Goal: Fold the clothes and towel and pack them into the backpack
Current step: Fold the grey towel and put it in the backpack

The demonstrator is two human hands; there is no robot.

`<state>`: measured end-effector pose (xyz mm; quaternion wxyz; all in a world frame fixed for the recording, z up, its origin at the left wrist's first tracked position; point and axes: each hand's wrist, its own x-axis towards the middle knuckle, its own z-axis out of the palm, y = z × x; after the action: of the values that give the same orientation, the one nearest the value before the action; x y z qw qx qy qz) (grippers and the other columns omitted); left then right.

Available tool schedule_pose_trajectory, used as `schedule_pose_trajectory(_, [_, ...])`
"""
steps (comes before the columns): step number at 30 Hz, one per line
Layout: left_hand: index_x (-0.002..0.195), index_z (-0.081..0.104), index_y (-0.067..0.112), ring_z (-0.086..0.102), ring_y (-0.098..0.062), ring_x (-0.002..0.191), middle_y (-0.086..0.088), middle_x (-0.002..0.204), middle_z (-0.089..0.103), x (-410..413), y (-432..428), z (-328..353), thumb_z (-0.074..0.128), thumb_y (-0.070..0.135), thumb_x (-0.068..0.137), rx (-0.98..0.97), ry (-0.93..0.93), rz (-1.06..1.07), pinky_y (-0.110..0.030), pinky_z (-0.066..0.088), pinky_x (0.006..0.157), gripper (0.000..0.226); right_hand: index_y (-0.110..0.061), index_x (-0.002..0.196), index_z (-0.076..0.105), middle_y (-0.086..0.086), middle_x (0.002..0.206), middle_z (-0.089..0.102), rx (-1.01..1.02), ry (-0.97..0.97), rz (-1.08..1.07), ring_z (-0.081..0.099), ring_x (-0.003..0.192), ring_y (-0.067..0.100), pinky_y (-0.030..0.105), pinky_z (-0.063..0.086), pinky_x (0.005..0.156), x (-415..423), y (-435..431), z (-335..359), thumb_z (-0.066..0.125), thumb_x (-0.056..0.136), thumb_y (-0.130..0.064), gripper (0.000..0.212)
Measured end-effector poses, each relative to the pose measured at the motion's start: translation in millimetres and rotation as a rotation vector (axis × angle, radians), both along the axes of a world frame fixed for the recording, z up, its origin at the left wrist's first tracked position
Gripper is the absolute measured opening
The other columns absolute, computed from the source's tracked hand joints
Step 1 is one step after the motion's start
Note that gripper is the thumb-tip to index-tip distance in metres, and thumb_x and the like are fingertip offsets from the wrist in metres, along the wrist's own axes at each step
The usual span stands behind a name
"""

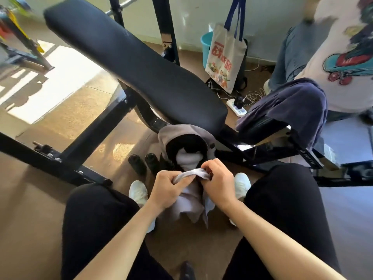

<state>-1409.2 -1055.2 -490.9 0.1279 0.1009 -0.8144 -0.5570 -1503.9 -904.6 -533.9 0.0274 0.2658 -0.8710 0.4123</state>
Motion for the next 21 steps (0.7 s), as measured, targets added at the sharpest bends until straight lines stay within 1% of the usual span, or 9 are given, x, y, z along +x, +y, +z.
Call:
schedule_pose_trajectory(3, [0.045,0.041,0.032,0.03,-0.006,0.043,0.012,0.044,0.032,15,-12,-17,0.071,0.034,0.093,-0.03,-0.013,0.18,-0.028,0.027,0.047,0.057,-0.025,0.085,0.068,-0.009,0.082,0.067,0.075,-0.302,-0.126,0.064,0.082,0.017,0.035,0.052,0.071,-12,10,-6,0.06,0.076,-0.001,0.027])
schedule_pose_trajectory(5, [0.045,0.04,0.031,0.036,-0.009,0.042,0.012,0.042,0.037,21,-22,-23,0.073,0.025,0.093,-0.13,-0.063,0.292,-0.026,0.029,0.049,0.06,-0.024,0.087,0.072,-0.007,0.082,0.071,0.107,-0.409,-0.169,0.066,0.086,0.018,0.03,0.049,0.072,-19,15,-4,0.056,0.077,0.003,0.033])
schedule_pose_trajectory(7, [0.053,0.046,0.031,0.043,-0.01,0.05,0.015,0.049,0.044,22,-30,-28,0.071,0.025,0.094,-0.274,-0.161,0.363,-0.025,0.031,0.054,0.048,-0.021,0.089,0.075,-0.005,0.084,0.073,0.078,-0.46,-0.148,0.067,0.086,0.016,0.032,0.053,0.074,-28,22,-3,0.056,0.08,0.007,0.036])
schedule_pose_trajectory(9, [0.085,0.066,0.025,0.051,-0.009,0.07,0.012,0.077,0.059,23,-37,-32,0.063,0.025,0.099,-0.337,-0.324,0.395,-0.022,0.032,0.056,0.014,-0.018,0.088,0.076,0.0,0.083,0.074,0.033,-0.524,-0.081,0.069,0.083,0.018,0.04,0.057,0.073,-33,28,-2,0.056,0.083,0.007,0.032])
schedule_pose_trajectory(10, [0.106,0.066,0.024,0.054,-0.012,0.082,0.008,0.092,0.063,24,-40,-34,0.058,0.025,0.101,-0.326,-0.406,0.41,-0.02,0.033,0.058,0.01,-0.014,0.088,0.075,0.004,0.082,0.074,0.012,-0.553,-0.047,0.068,0.08,0.019,0.043,0.056,0.073,-34,31,-1,0.055,0.085,0.005,0.028])
schedule_pose_trajectory(11, [0.12,0.062,0.025,0.056,-0.016,0.09,0.005,0.103,0.063,24,-43,-38,0.053,0.024,0.103,-0.303,-0.468,0.405,-0.022,0.036,0.061,0.019,-0.011,0.089,0.074,0.008,0.079,0.071,-0.022,-0.572,-0.017,0.064,0.076,0.019,0.044,0.053,0.071,-34,34,3,0.056,0.088,0.003,0.023])
schedule_pose_trajectory(12, [0.127,0.058,0.027,0.058,-0.02,0.095,0.003,0.109,0.064,25,-44,-42,0.049,0.024,0.104,-0.291,-0.521,0.38,-0.026,0.038,0.065,0.025,-0.009,0.089,0.072,0.008,0.077,0.068,-0.075,-0.593,0.0,0.06,0.073,0.019,0.042,0.05,0.068,-33,37,6,0.056,0.091,0.001,0.019])
schedule_pose_trajectory(17, [0.107,0.062,0.025,0.05,-0.018,0.087,0.001,0.101,0.064,23,-41,-56,0.039,0.02,0.104,-0.454,-0.683,0.361,-0.032,0.034,0.066,0.024,-0.015,0.084,0.071,-0.001,0.073,0.069,-0.467,-0.704,-0.141,0.063,0.069,0.012,0.027,0.051,0.063,-32,47,30,0.055,0.1,-0.007,0.023])
schedule_pose_trajectory(21, [0.102,0.064,0.021,0.054,-0.02,0.082,-0.002,0.094,0.063,26,-40,-60,0.04,0.014,0.103,-0.506,-0.759,0.351,-0.027,0.027,0.052,0.025,-0.014,0.073,0.062,0.002,0.071,0.059,-0.74,-0.732,-0.41,0.056,0.068,0.015,0.029,0.048,0.064,-49,61,43,0.054,0.1,-0.011,0.028])
